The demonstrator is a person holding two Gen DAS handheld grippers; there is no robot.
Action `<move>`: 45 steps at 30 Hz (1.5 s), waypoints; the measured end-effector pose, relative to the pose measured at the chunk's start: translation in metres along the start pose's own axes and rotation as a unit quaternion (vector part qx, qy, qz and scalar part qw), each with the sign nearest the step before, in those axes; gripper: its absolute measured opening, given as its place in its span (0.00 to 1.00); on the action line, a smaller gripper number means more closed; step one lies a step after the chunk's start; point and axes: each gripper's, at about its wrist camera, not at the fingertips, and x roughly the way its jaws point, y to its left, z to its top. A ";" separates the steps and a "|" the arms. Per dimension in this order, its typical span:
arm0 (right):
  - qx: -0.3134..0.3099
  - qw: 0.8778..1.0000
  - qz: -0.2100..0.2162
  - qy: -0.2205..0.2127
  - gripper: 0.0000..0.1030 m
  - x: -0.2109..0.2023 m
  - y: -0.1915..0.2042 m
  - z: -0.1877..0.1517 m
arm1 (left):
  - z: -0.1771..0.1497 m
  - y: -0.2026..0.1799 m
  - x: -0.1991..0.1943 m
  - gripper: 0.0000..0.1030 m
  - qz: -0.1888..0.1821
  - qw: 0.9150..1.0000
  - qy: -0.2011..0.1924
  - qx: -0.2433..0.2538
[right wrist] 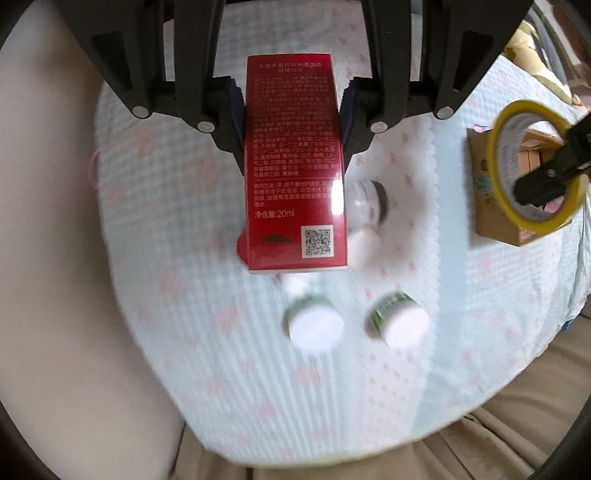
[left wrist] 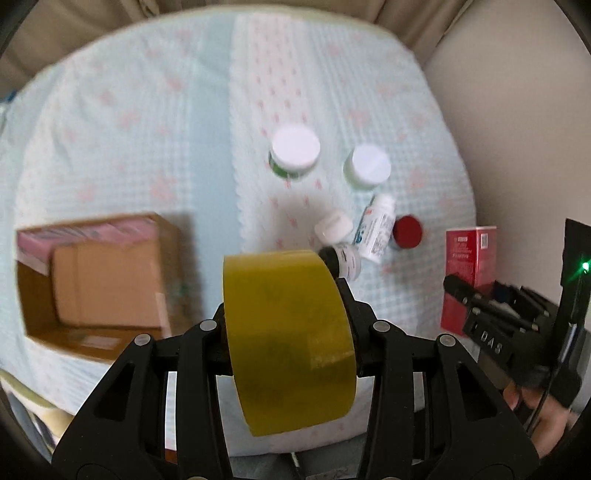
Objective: Organize rigid objects
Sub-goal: 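Carry the tape roll and red box with both tools over the cardboard box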
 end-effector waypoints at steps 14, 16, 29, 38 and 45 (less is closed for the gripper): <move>-0.030 0.995 0.043 -0.089 0.37 -0.104 0.119 -0.001 | 0.001 0.124 -0.111 0.37 0.007 0.997 -0.065 0.028; -0.027 0.994 0.053 -0.093 0.37 -0.110 0.145 -0.001 | -0.003 0.150 -0.117 0.37 0.006 0.997 -0.062 0.036; 0.063 0.991 0.117 -0.034 0.37 -0.081 0.301 -0.014 | -0.020 0.310 -0.081 0.37 -0.019 0.998 0.001 0.062; 0.077 0.990 0.116 0.030 0.37 -0.012 0.369 -0.022 | -0.018 0.340 -0.017 0.37 -0.026 0.993 0.052 0.099; 0.117 0.981 0.133 0.083 0.37 0.059 0.375 -0.018 | -0.012 0.348 0.039 0.37 -0.013 0.989 0.093 0.112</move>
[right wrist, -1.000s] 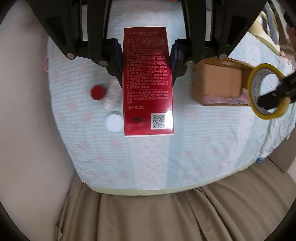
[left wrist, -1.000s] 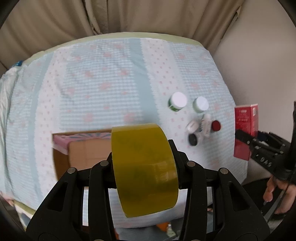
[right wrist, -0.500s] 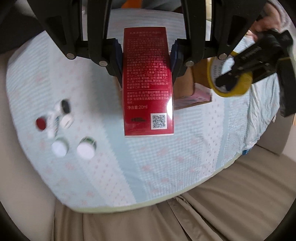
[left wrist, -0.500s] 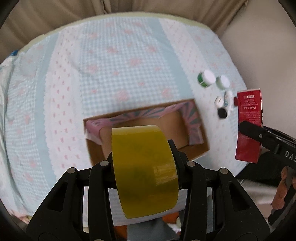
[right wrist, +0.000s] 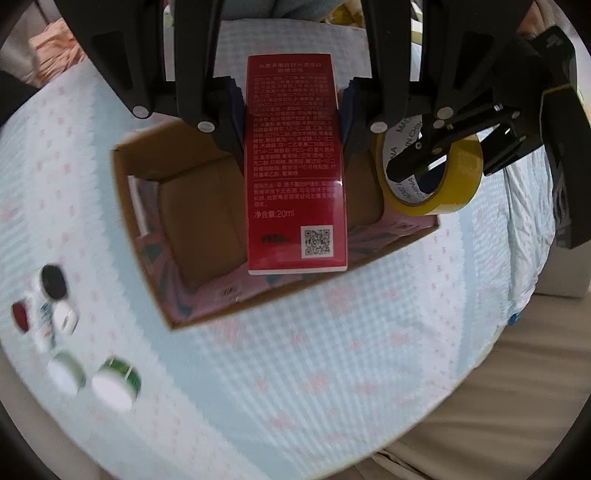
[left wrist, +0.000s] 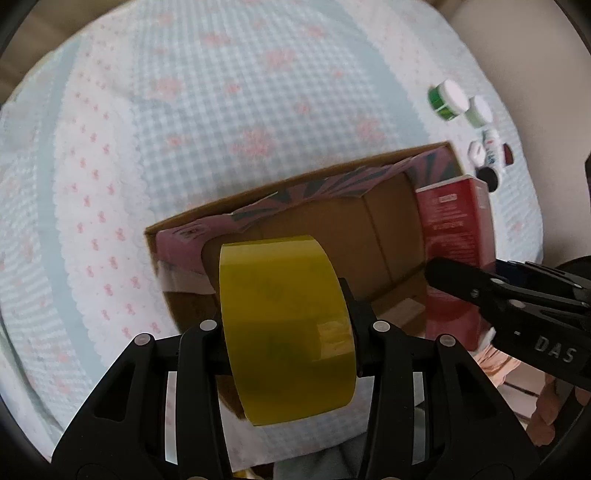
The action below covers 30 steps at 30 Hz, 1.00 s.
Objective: Organize rigid objects
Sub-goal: 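Carry the tape roll and red box with both tools over the cardboard box, then open both tools to drop the tape roll and red box inside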
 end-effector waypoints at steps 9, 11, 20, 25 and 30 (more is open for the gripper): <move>0.015 0.999 0.001 0.040 0.37 0.059 -0.010 0.008 | 0.004 0.001 0.046 0.37 0.014 0.998 0.049 0.029; 0.015 0.999 0.005 0.038 0.37 0.061 -0.010 0.009 | 0.006 0.000 0.050 0.37 0.019 0.998 0.050 0.040; 0.008 0.997 0.038 0.064 1.00 0.060 -0.019 0.023 | -0.002 -0.012 0.044 1.00 0.019 0.996 0.027 0.087; -0.014 0.998 0.018 0.053 1.00 0.050 -0.024 0.017 | -0.006 -0.010 0.044 1.00 0.017 0.996 0.019 0.083; -0.003 0.999 0.024 0.044 1.00 0.040 -0.025 0.007 | -0.006 -0.007 0.033 1.00 0.020 0.997 0.008 0.070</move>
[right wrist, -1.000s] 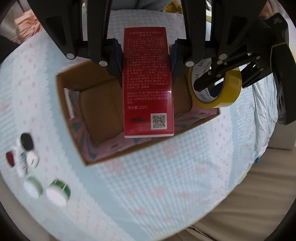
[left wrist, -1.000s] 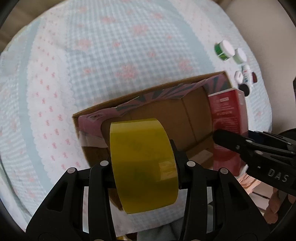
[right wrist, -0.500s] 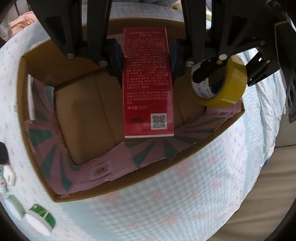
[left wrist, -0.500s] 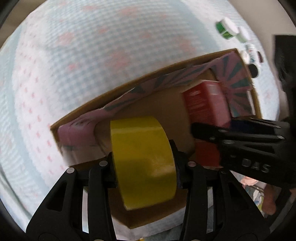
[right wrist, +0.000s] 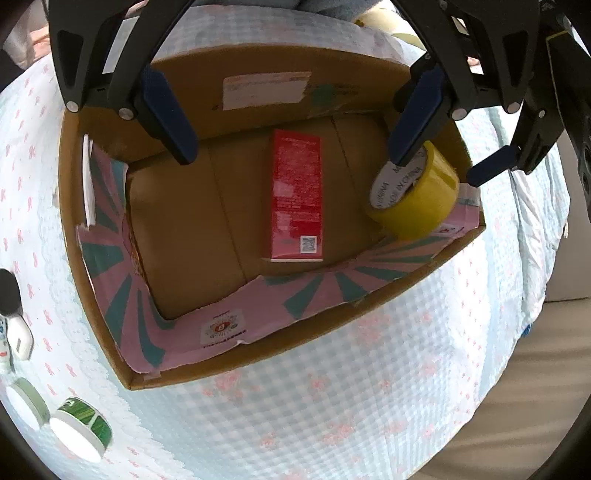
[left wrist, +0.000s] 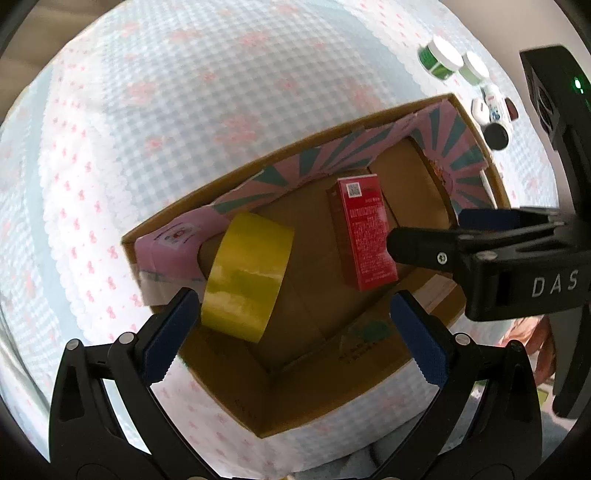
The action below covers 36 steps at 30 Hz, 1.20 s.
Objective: Organize rigid objects
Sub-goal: 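Open both tools to drop the tape roll and red box inside, then move both tools back toward the remaining jars and bottles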
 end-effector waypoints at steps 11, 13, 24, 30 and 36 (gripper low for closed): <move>-0.028 0.999 0.004 -0.026 1.00 -0.039 0.025 -0.024 | -0.032 0.001 -0.045 1.00 0.007 0.998 -0.038 -0.042; -0.031 0.999 0.003 -0.032 1.00 -0.046 0.030 -0.029 | -0.042 -0.001 -0.057 1.00 0.010 0.997 -0.048 -0.052; -0.072 0.994 0.001 -0.086 1.00 -0.119 0.052 -0.072 | -0.080 -0.007 -0.137 1.00 0.014 0.986 -0.120 -0.115; -0.085 0.987 -0.011 -0.139 1.00 -0.176 0.036 -0.086 | -0.082 -0.031 -0.177 1.00 0.023 0.977 -0.162 -0.135; -0.081 0.979 -0.013 -0.186 1.00 -0.228 -0.011 -0.087 | -0.075 -0.088 -0.200 1.00 0.023 0.972 -0.189 -0.136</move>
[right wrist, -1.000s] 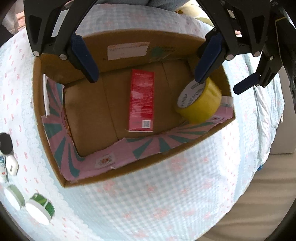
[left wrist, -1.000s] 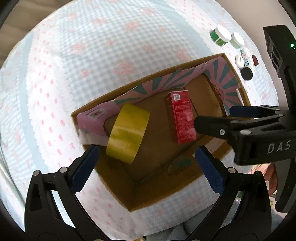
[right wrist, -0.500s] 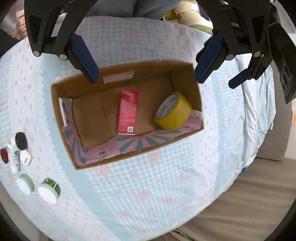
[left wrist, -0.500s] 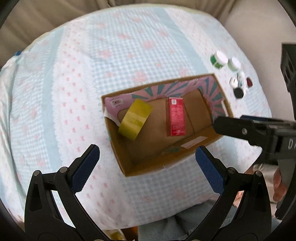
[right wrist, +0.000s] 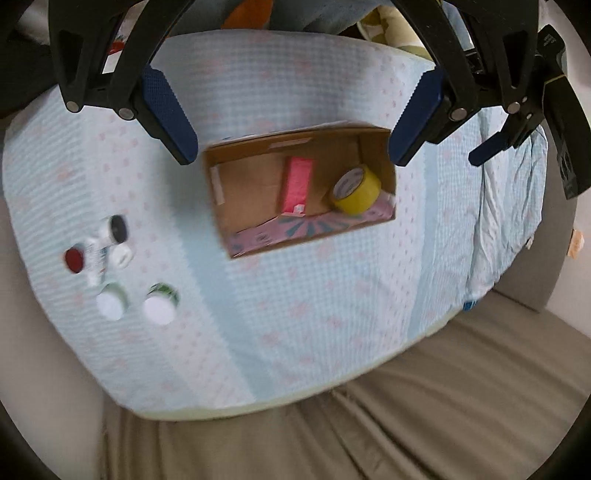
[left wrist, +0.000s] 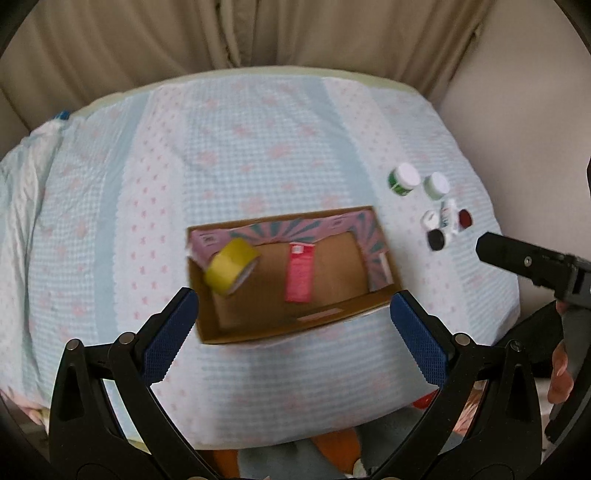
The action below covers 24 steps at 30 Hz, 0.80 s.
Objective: Organize rigid objects
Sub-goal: 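Move both tools back toward the remaining jars and bottles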
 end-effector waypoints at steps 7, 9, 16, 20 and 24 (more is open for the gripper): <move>-0.057 0.998 -0.022 -0.018 1.00 -0.038 -0.086 0.007 | -0.010 -0.094 -0.002 1.00 0.016 0.999 -0.036 -0.034; -0.075 0.997 -0.024 -0.021 1.00 -0.046 -0.111 0.009 | -0.013 -0.121 0.000 1.00 0.020 0.998 -0.043 -0.052; -0.126 0.988 -0.079 -0.042 1.00 -0.069 -0.213 0.030 | -0.008 -0.220 0.022 1.00 0.015 0.997 -0.047 -0.054; -0.120 0.987 -0.093 -0.049 1.00 -0.068 -0.254 0.041 | -0.002 -0.261 0.048 1.00 -0.006 0.998 -0.041 -0.037; -0.110 0.986 -0.110 -0.054 1.00 -0.058 -0.289 0.048 | 0.001 -0.294 0.081 1.00 -0.025 0.999 -0.024 -0.011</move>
